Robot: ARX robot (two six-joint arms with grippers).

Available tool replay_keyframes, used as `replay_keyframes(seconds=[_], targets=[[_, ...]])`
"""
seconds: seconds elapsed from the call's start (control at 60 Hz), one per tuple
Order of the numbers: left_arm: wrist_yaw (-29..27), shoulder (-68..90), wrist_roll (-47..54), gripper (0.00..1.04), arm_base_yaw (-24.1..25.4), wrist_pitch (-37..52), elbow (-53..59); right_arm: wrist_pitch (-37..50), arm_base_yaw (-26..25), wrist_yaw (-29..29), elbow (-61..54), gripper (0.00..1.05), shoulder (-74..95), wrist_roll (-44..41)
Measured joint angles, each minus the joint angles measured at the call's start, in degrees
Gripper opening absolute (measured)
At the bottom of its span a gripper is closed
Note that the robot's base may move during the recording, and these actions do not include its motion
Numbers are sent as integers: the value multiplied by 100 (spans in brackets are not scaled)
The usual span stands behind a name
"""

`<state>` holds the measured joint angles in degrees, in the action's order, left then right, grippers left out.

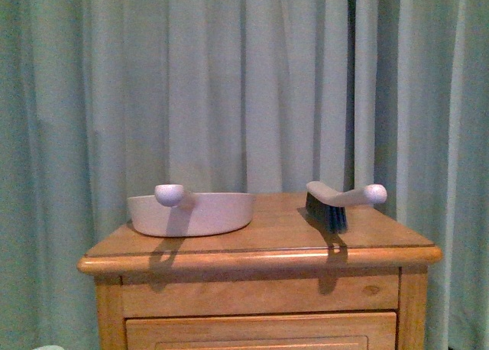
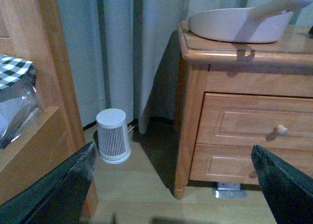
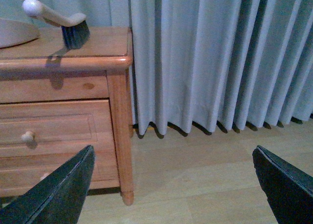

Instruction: Clean up trash

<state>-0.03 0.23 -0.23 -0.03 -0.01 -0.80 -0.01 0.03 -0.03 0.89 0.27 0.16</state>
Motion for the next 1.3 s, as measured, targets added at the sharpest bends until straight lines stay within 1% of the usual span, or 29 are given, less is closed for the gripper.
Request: replay_keyframes(seconds=[0.967, 0.983, 1.0, 1.033, 1.067, 1.1, 1.15, 1.183, 1.217, 1.25, 1.267, 1.3], targets=[[2, 2, 2, 97, 0, 0, 0, 0, 0, 0, 0, 97, 0, 0], [37, 7, -2, 97, 7, -4, -2, 0, 0, 0, 0, 97, 0, 0], [258, 66, -92, 97, 68, -114, -35, 0, 0, -2, 0, 97, 0, -2], [1047, 426, -299, 97, 310, -535, -236, 0, 0, 0, 0, 97, 0, -2], [1550, 1045, -422, 97, 439, -498, -402, 0, 0, -4, 0, 97, 0, -2], [1613, 1818, -396, 97, 415, -173, -686, 0, 0, -2, 0, 97, 0, -2], [1357, 2922, -186, 97, 293, 269, -1349, 0, 0, -2, 0, 97, 0, -2], [1132, 3595, -24, 97, 175, 302, -1878, 0, 0, -2, 0, 97, 0, -2], [782, 4378, 238, 97, -31, 328, -2533, 0, 0, 0, 0, 97, 0, -2], [446, 5088, 481, 97, -299, 216, -3200, 0, 0, 0, 0, 97, 0, -2], [391, 5237, 520, 97, -387, 181, -3359, 0, 0, -2, 0, 97, 0, 0], [59, 5860, 581, 97, -662, -118, -4044, 0, 0, -2, 0, 97, 0, -2]])
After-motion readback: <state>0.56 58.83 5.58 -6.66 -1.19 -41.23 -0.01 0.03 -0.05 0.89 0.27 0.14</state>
